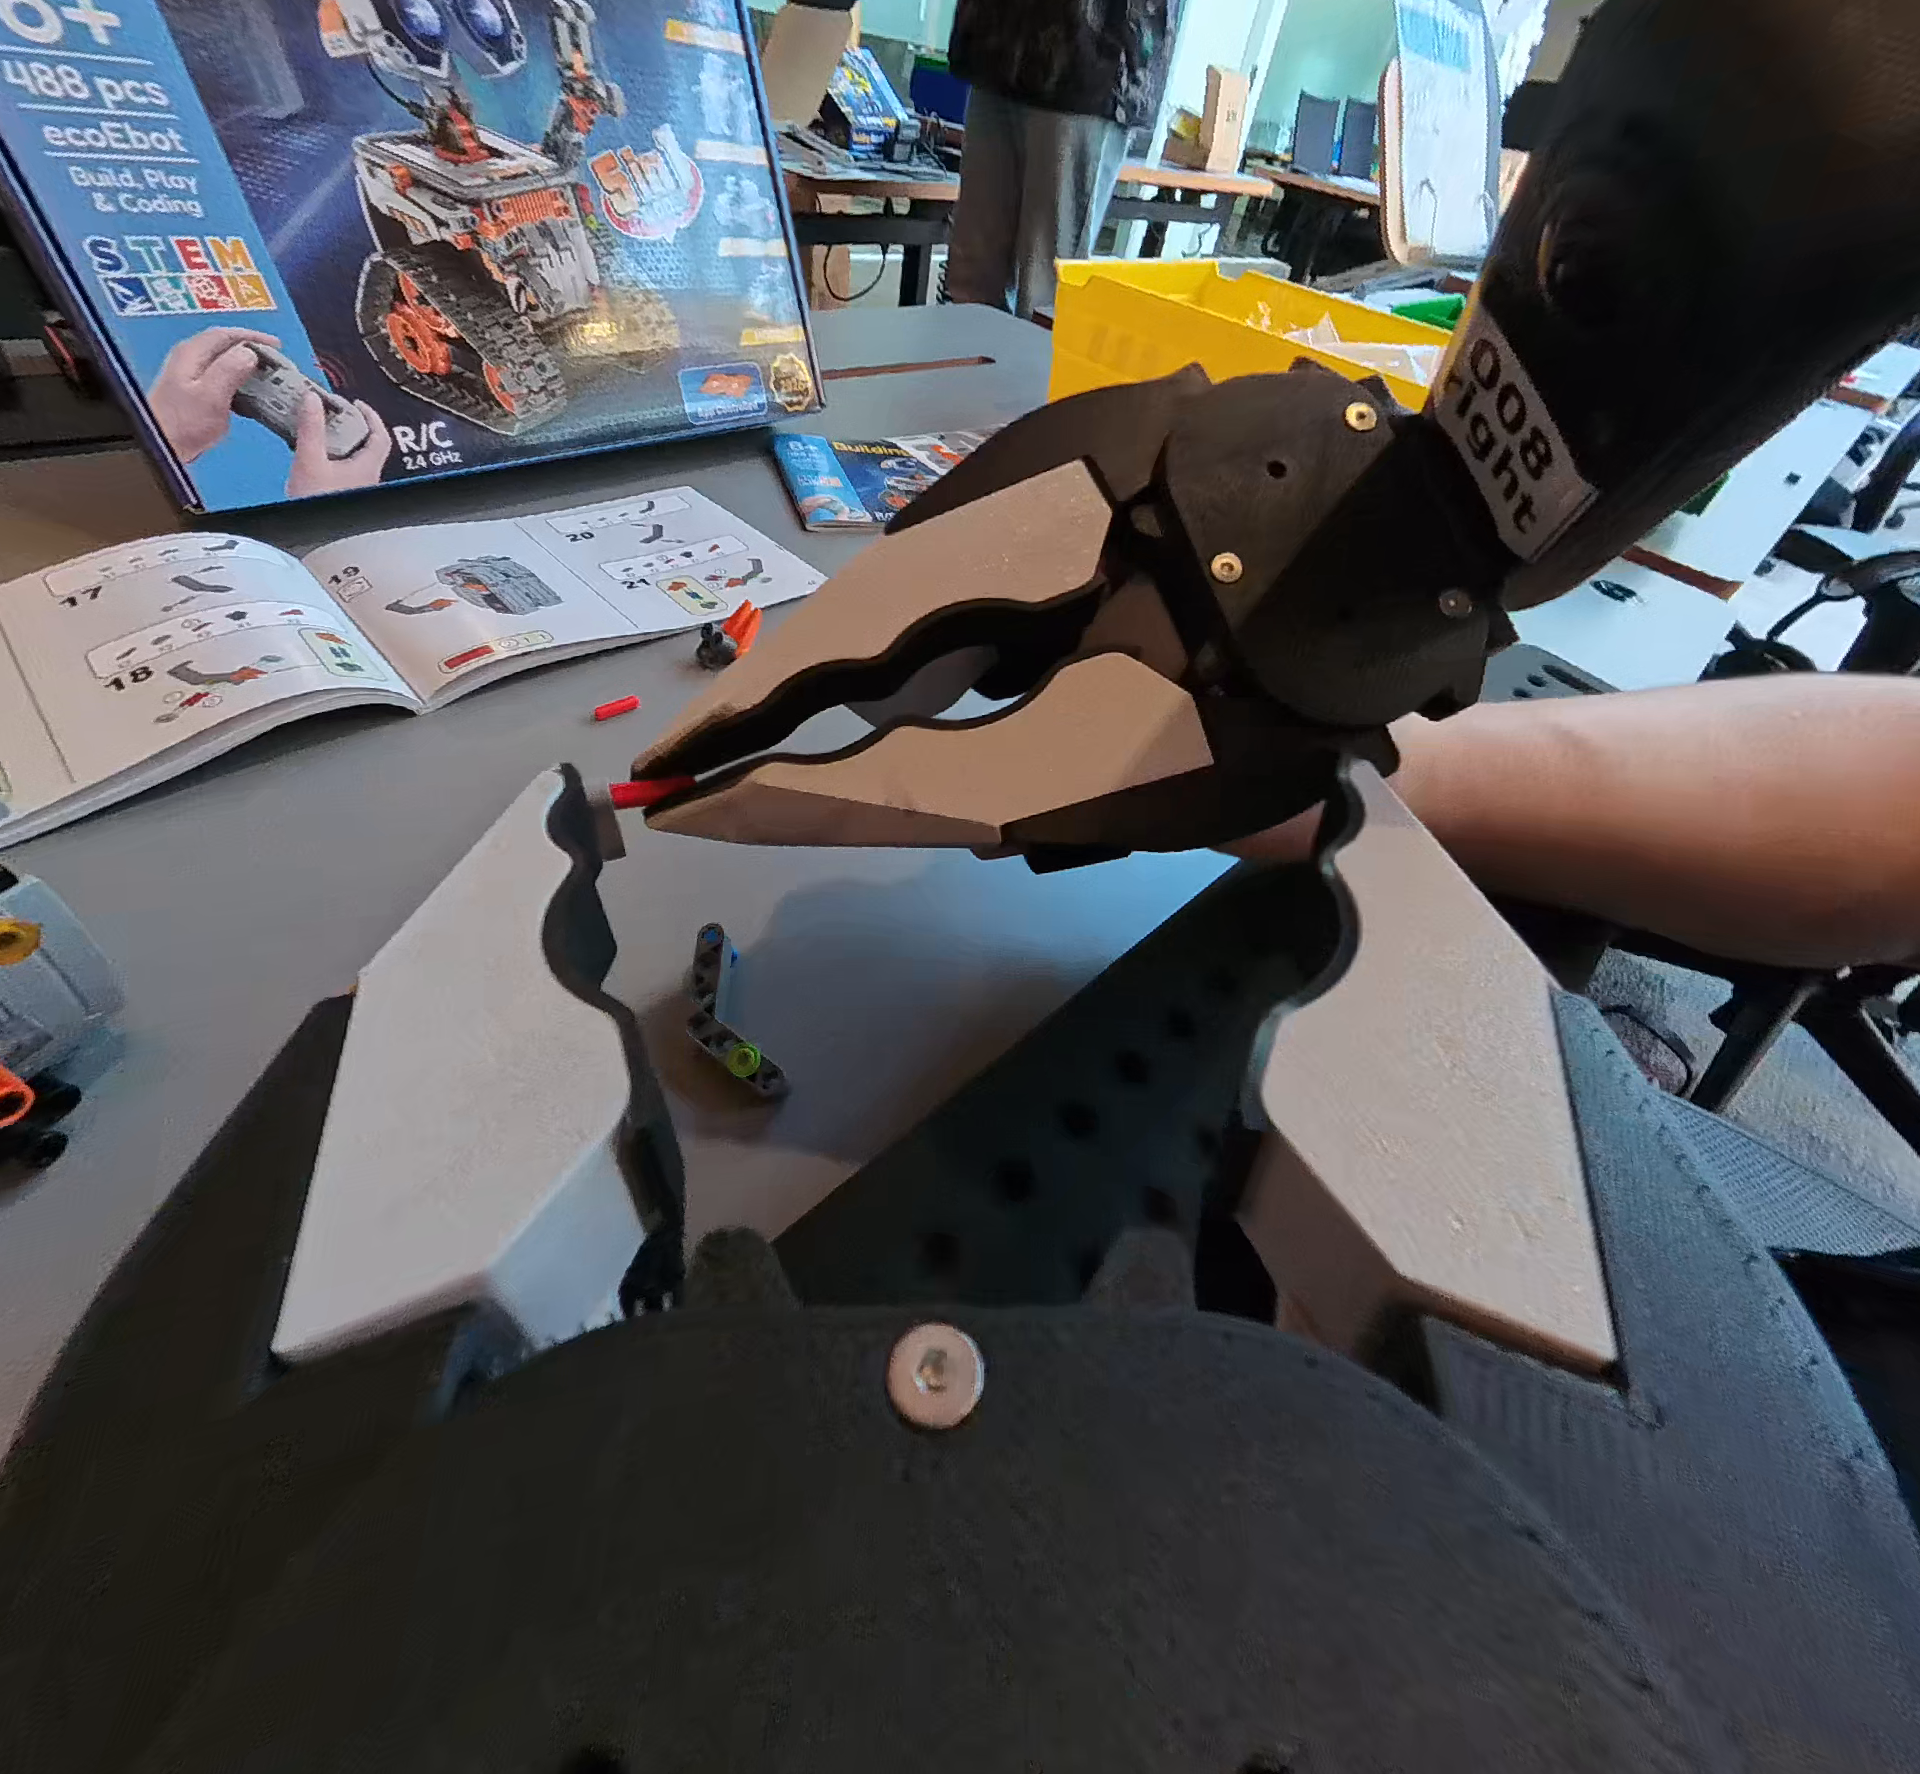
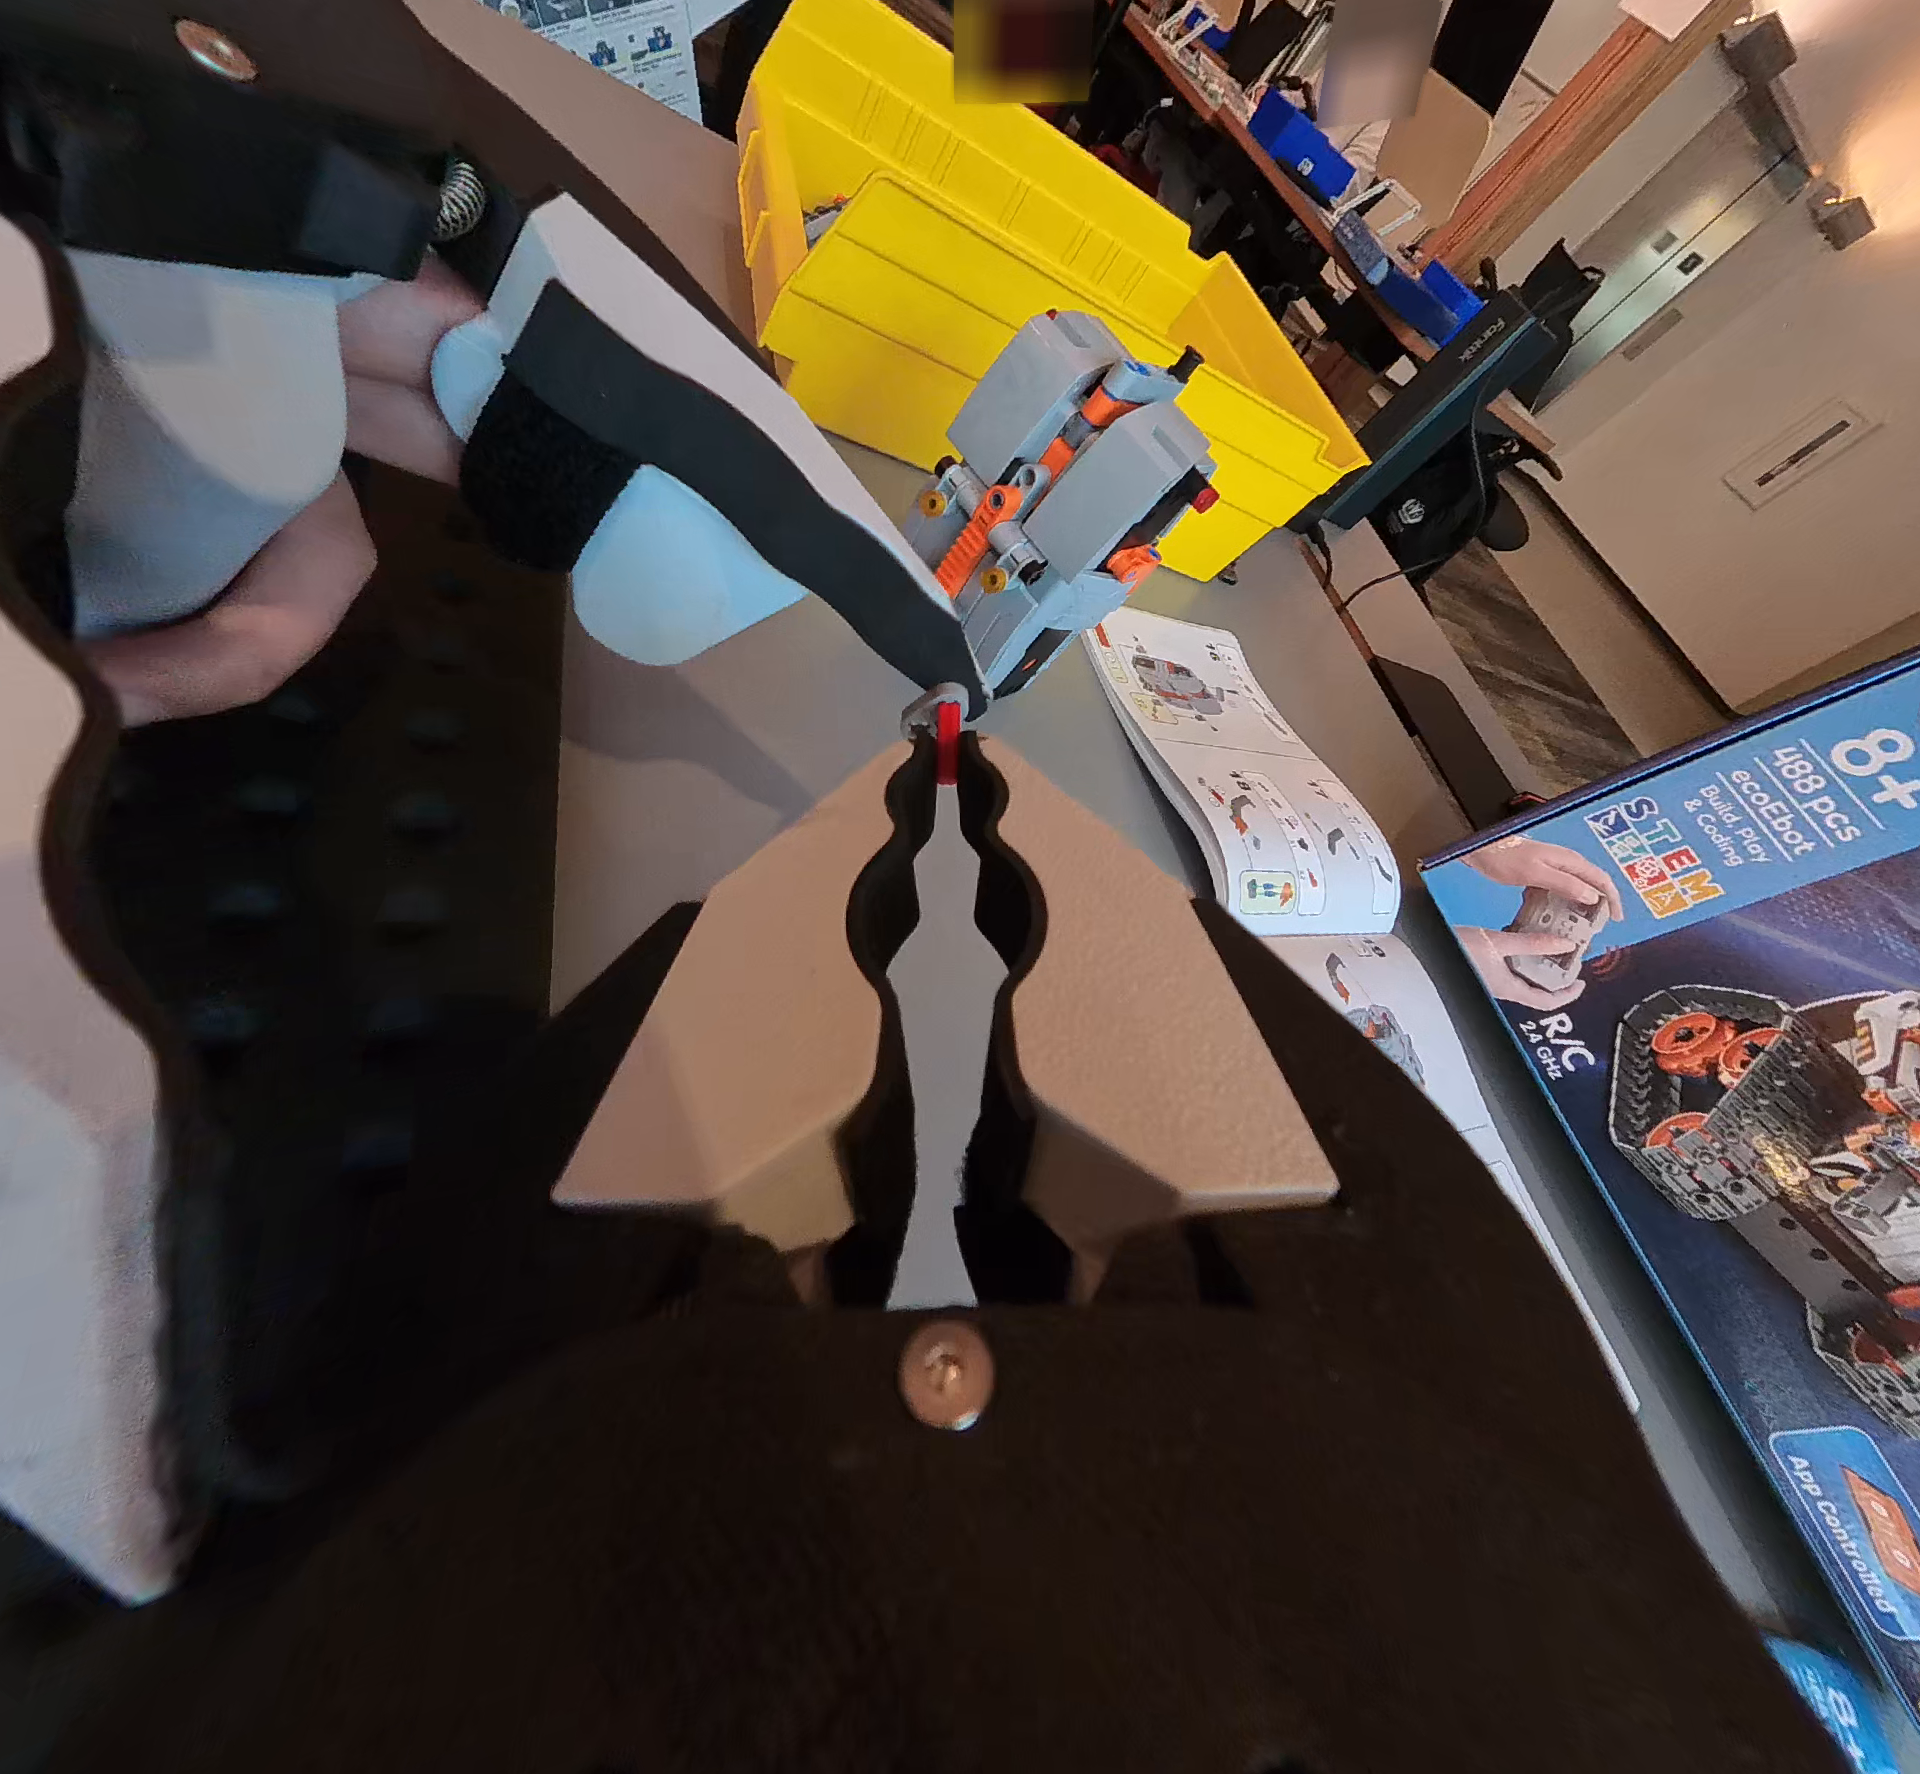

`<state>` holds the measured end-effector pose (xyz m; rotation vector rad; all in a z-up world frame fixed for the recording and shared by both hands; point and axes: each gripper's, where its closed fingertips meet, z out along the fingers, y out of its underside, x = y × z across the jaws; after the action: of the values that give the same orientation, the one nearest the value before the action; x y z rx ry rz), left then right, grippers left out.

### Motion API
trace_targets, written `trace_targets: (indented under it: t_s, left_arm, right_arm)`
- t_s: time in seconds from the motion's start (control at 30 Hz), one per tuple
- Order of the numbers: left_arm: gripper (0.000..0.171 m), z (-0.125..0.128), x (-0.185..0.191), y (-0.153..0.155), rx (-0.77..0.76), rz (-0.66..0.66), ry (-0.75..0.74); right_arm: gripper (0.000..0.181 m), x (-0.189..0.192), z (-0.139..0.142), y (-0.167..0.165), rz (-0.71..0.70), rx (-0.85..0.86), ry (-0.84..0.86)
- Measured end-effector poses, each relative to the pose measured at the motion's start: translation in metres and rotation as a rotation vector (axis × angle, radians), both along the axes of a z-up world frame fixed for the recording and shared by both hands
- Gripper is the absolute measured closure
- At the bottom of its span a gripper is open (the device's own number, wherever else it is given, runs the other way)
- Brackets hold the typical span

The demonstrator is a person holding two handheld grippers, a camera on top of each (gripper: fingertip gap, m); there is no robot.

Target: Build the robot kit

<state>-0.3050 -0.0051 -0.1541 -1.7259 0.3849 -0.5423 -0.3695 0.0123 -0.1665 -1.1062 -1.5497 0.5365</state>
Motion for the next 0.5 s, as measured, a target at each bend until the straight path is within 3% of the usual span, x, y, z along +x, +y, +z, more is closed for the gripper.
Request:
trace_targets:
  t_s: [0.33,0.5]
  left_arm:
    - [0.032,-0.006,0.003,-0.003,-0.031,-0.013,0.037]
    - [0.033,-0.021,0.004,-0.003,-0.017,-0.010,0.261]
  right_arm:
    - [0.177,0.000,-0.004,-0.002,0.022,-0.026,-0.032]
    - [0.178,0.001,-0.005,-0.002,0.047,-0.155,-0.029]
